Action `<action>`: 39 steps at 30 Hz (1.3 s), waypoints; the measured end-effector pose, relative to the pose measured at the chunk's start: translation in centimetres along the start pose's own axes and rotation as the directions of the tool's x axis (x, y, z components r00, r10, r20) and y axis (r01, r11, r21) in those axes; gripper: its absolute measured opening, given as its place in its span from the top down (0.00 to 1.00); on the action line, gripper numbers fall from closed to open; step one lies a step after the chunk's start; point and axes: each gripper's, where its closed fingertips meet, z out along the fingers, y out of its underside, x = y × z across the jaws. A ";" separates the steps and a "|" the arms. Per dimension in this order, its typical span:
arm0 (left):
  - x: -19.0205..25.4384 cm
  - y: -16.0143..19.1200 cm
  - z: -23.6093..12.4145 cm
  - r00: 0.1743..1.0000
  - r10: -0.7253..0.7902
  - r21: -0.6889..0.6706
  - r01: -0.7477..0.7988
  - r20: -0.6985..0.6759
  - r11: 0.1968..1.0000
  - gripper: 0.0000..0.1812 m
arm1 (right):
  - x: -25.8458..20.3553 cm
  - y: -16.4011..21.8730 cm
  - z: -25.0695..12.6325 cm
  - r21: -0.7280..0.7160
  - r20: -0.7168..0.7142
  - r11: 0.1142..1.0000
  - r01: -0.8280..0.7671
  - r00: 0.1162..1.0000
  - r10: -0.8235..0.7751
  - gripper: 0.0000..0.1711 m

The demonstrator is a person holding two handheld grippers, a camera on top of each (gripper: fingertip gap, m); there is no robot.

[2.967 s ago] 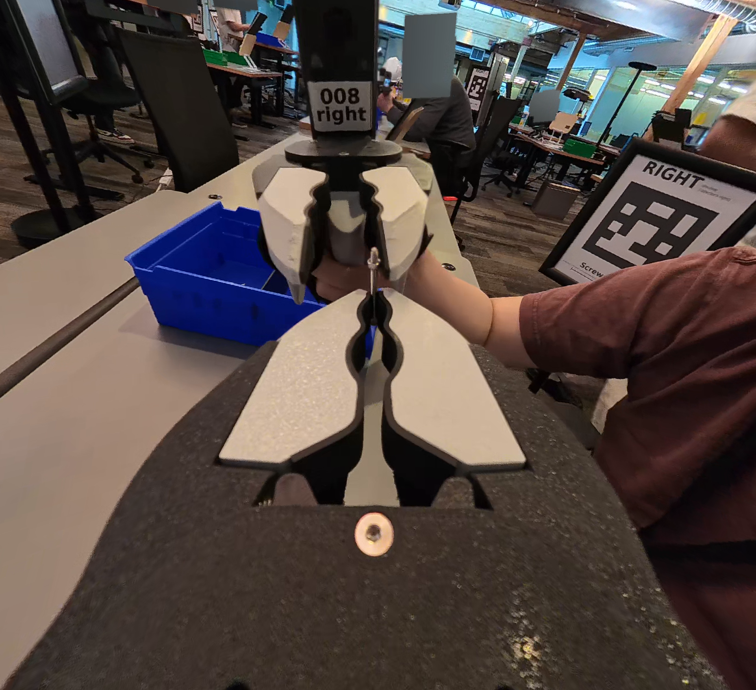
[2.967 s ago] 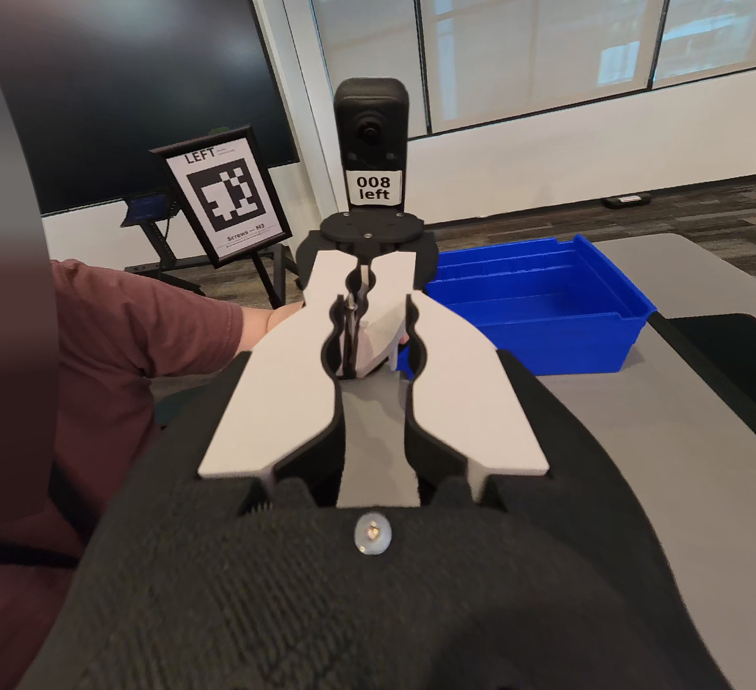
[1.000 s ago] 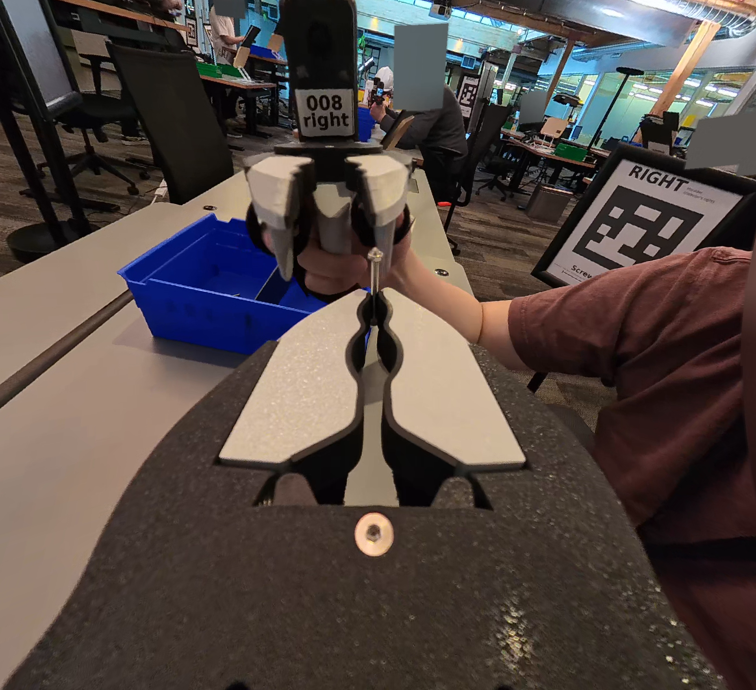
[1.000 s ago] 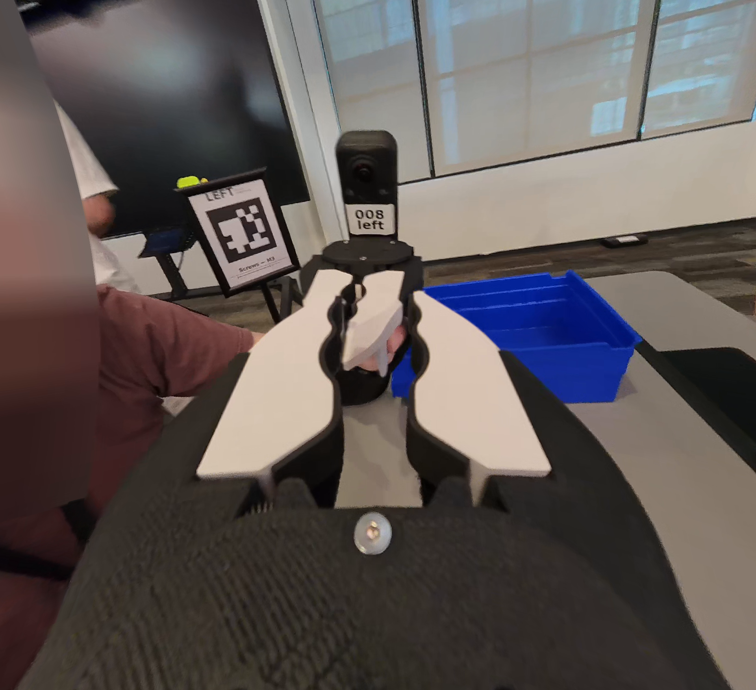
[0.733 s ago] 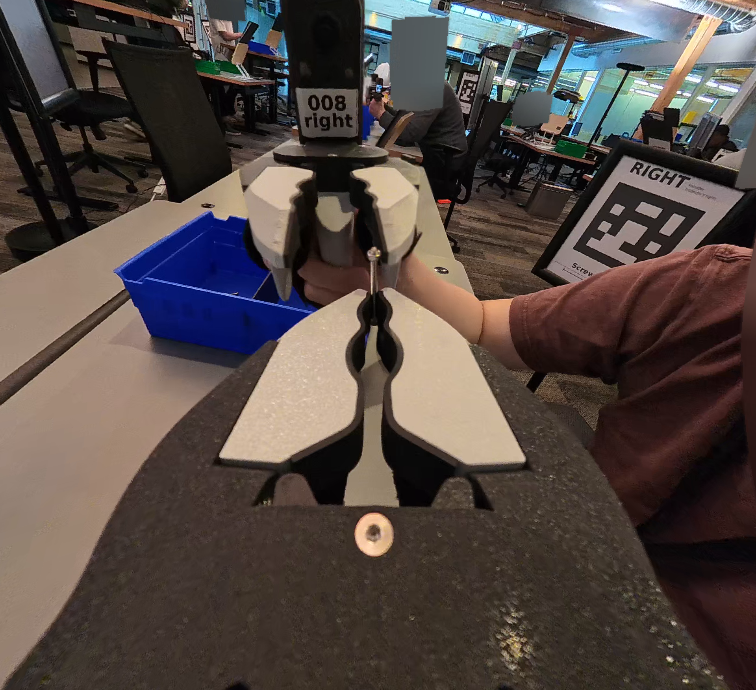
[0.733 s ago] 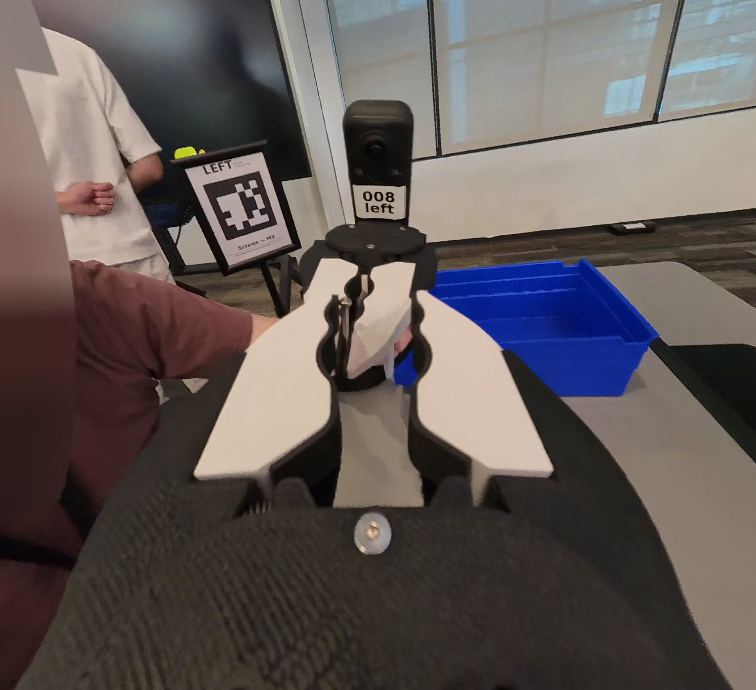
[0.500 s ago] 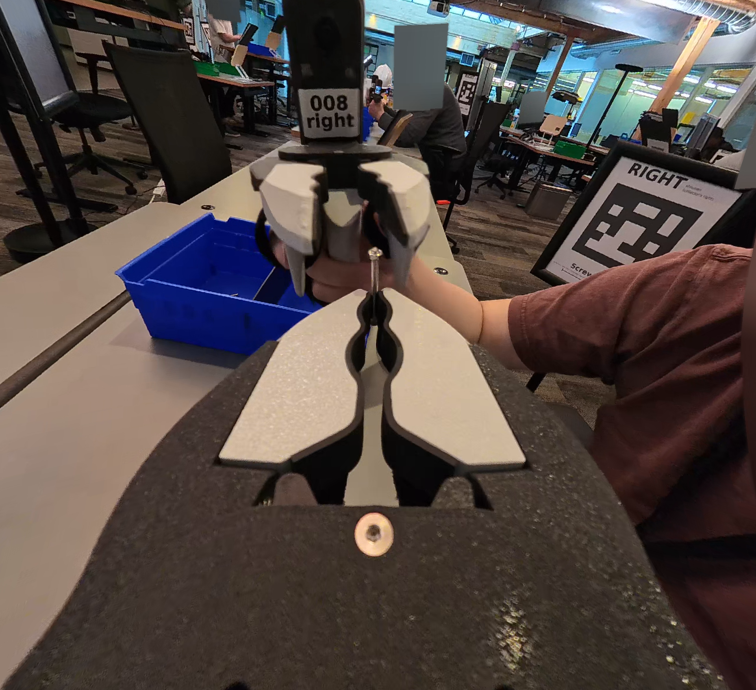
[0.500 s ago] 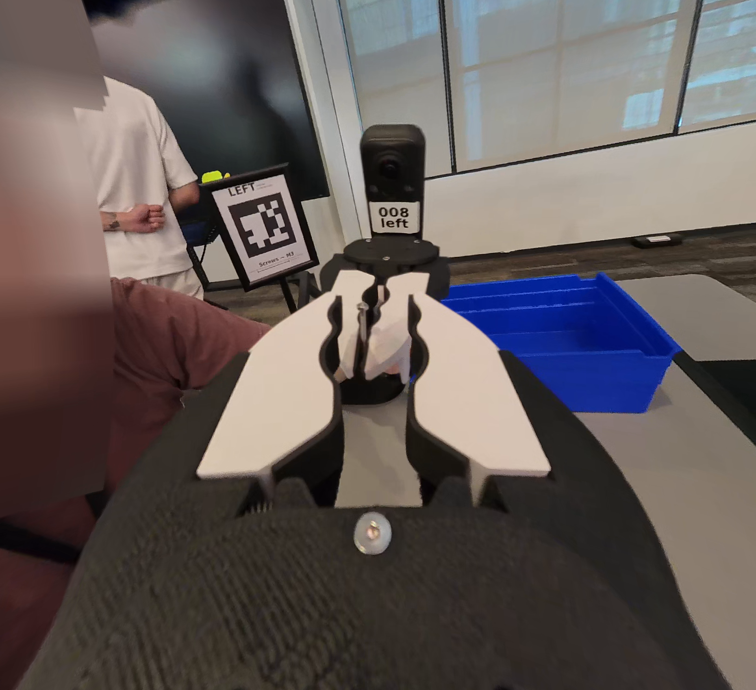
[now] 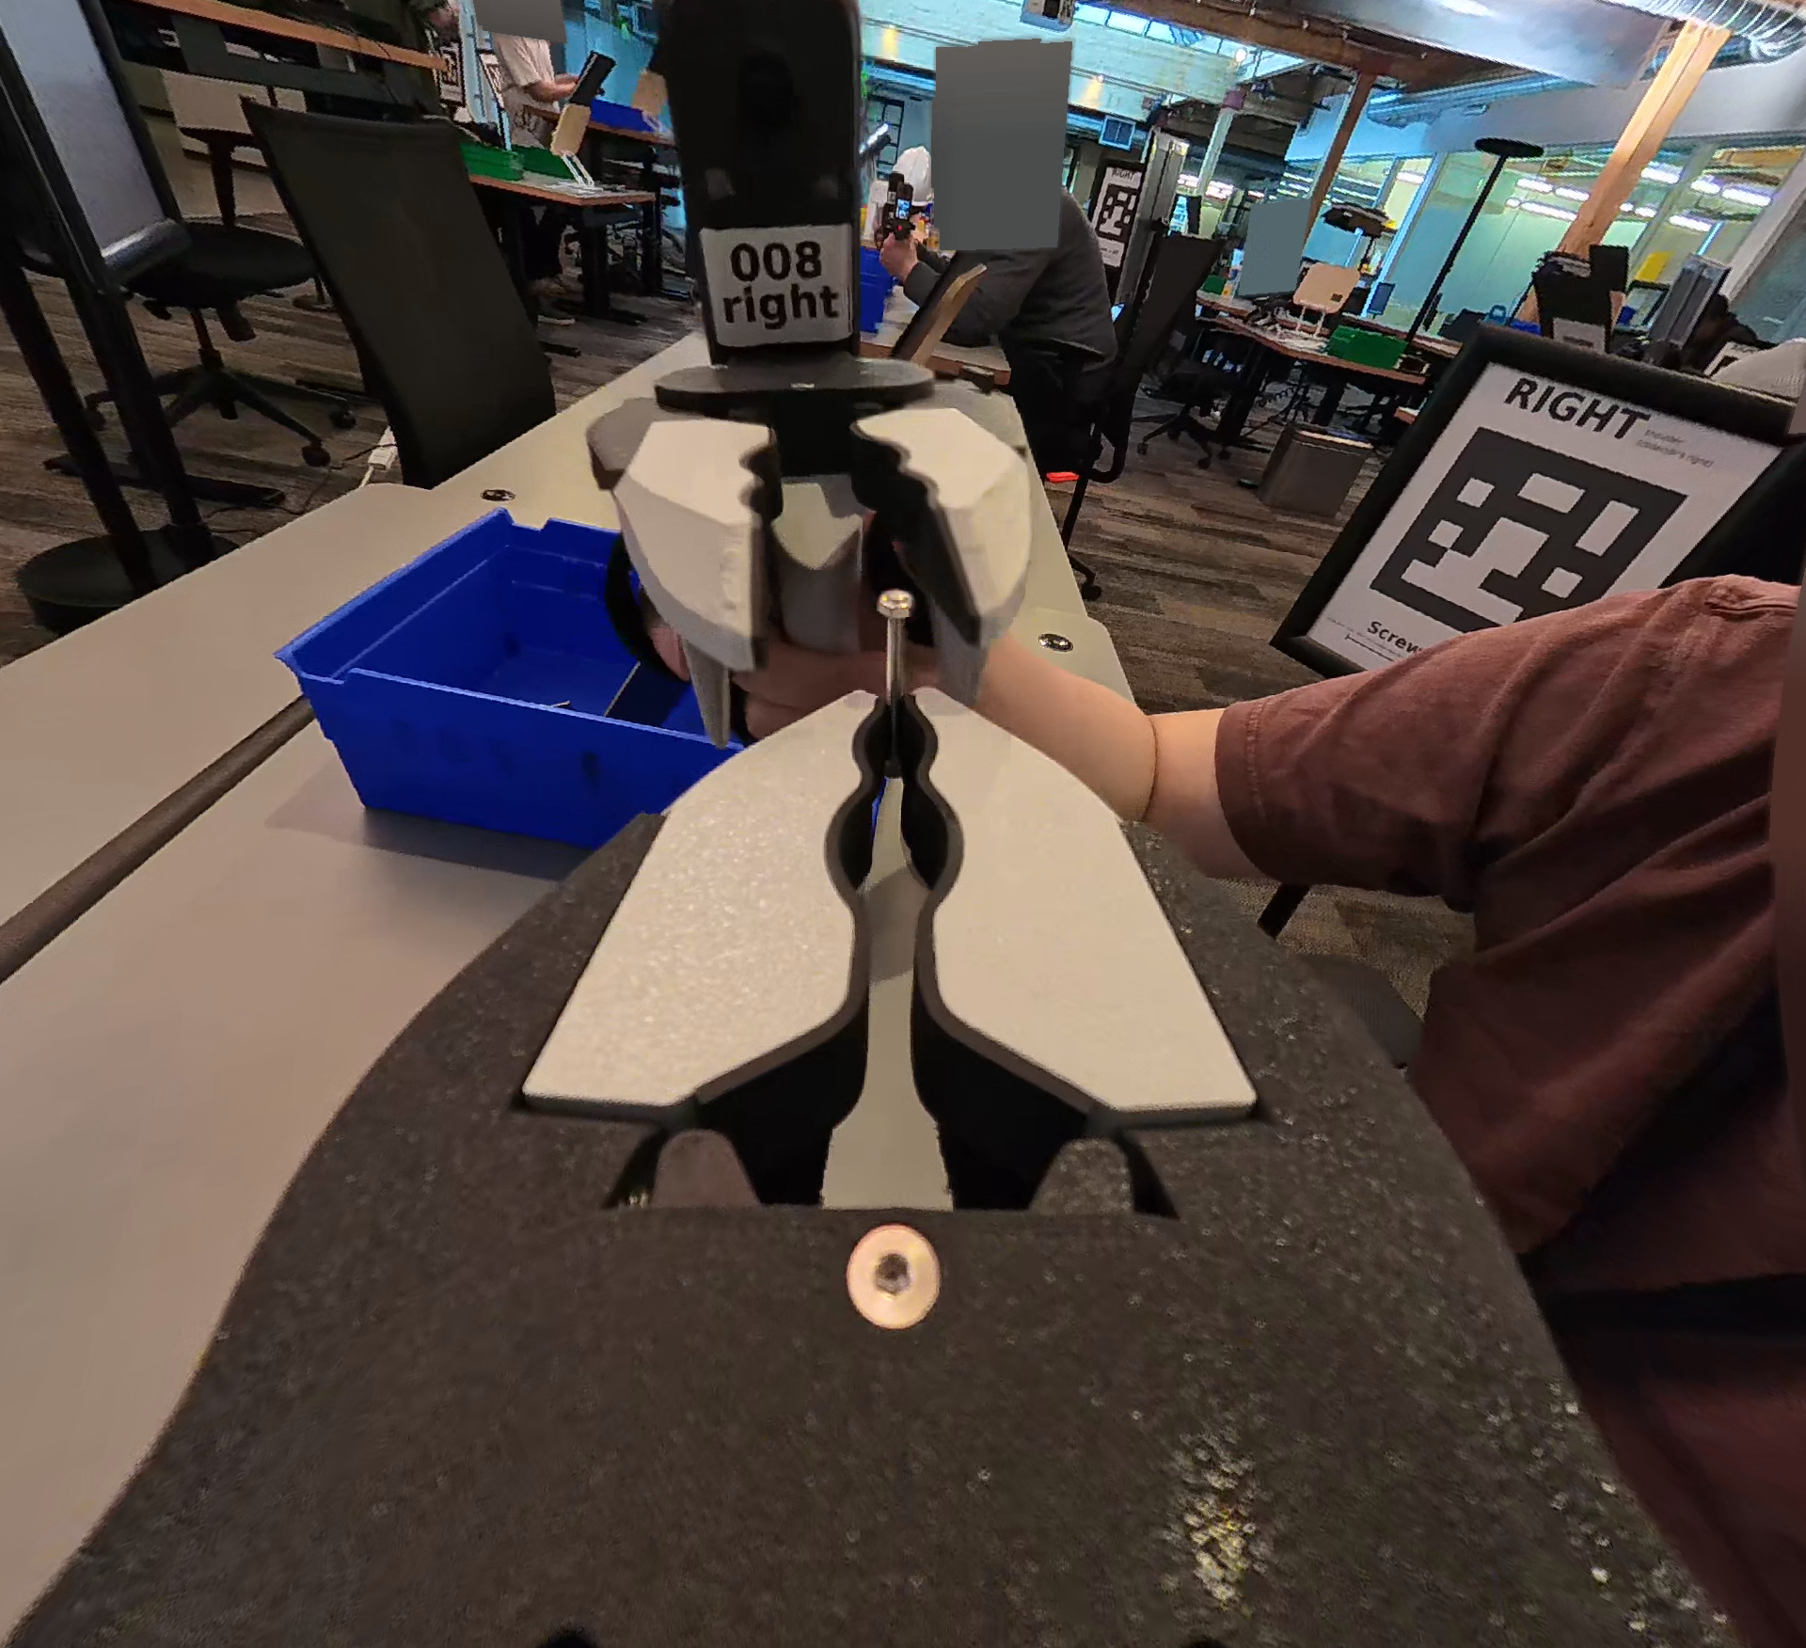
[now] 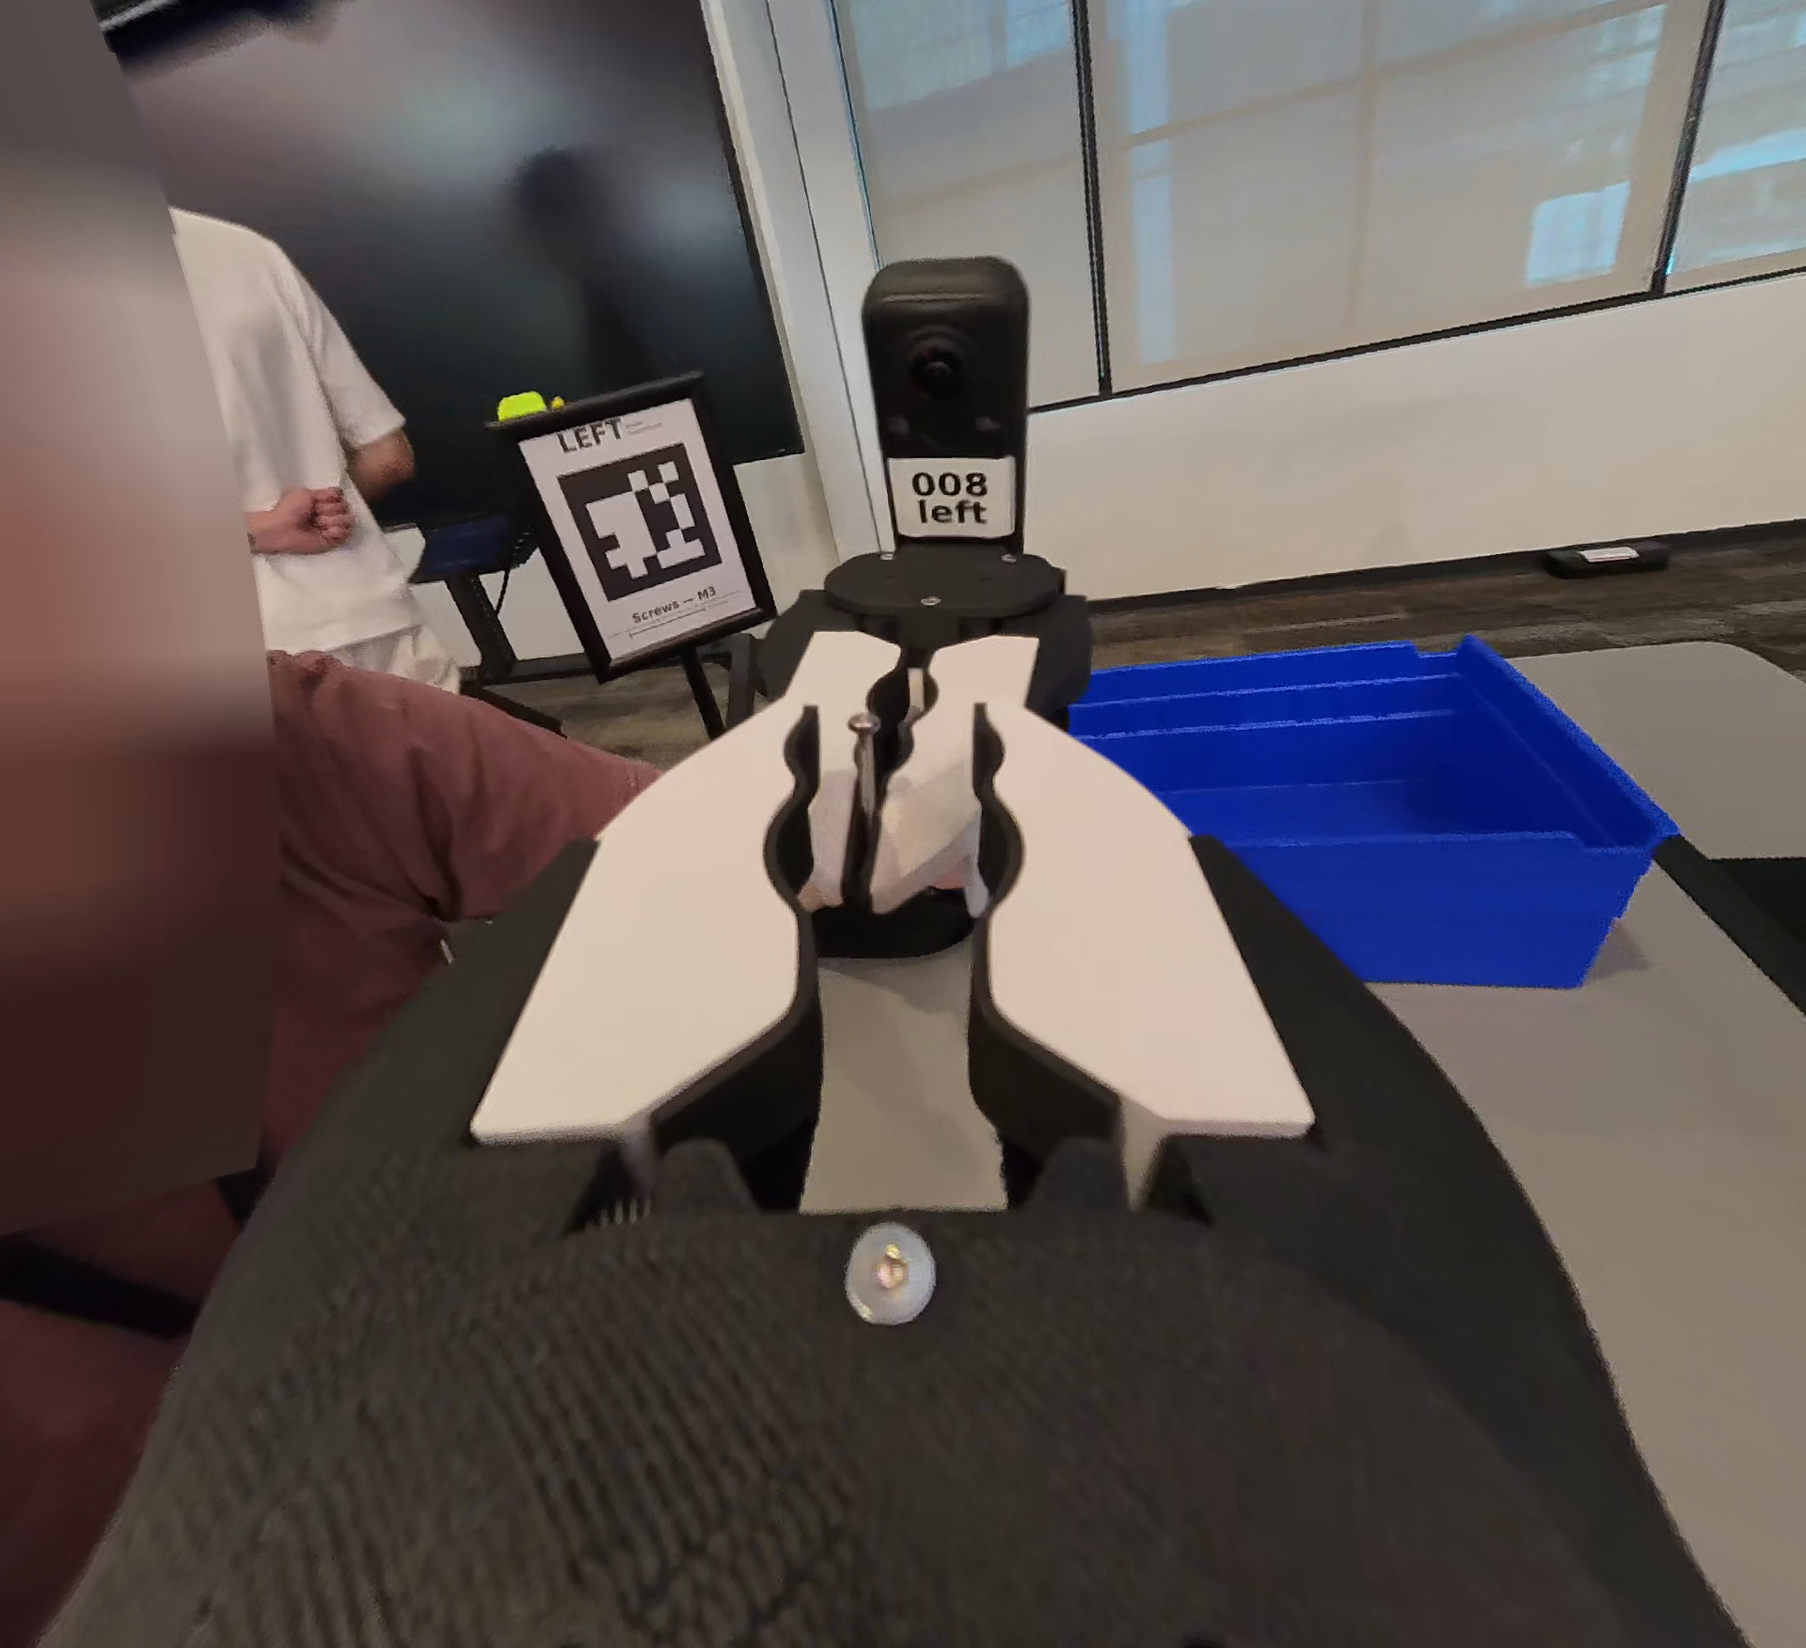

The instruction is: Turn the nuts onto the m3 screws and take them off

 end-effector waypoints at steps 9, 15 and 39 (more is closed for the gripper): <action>-0.1 -0.4 -0.4 1.000 -0.006 0.018 0.006 0.006 1.000 0.99 | 1.2 -0.7 -1.5 0.046 -0.018 0.998 -0.046 0.999 0.047 0.84; 0.3 0.2 0.3 1.000 0.007 -0.009 -0.008 -0.003 1.000 0.99 | -0.4 0.0 0.2 0.002 0.024 1.000 -0.021 0.999 0.021 0.82; 0.5 -0.1 0.1 1.000 0.012 -0.004 -0.012 -0.003 1.000 0.99 | -0.9 0.0 -0.3 -0.021 0.064 1.000 -0.020 0.998 0.021 0.92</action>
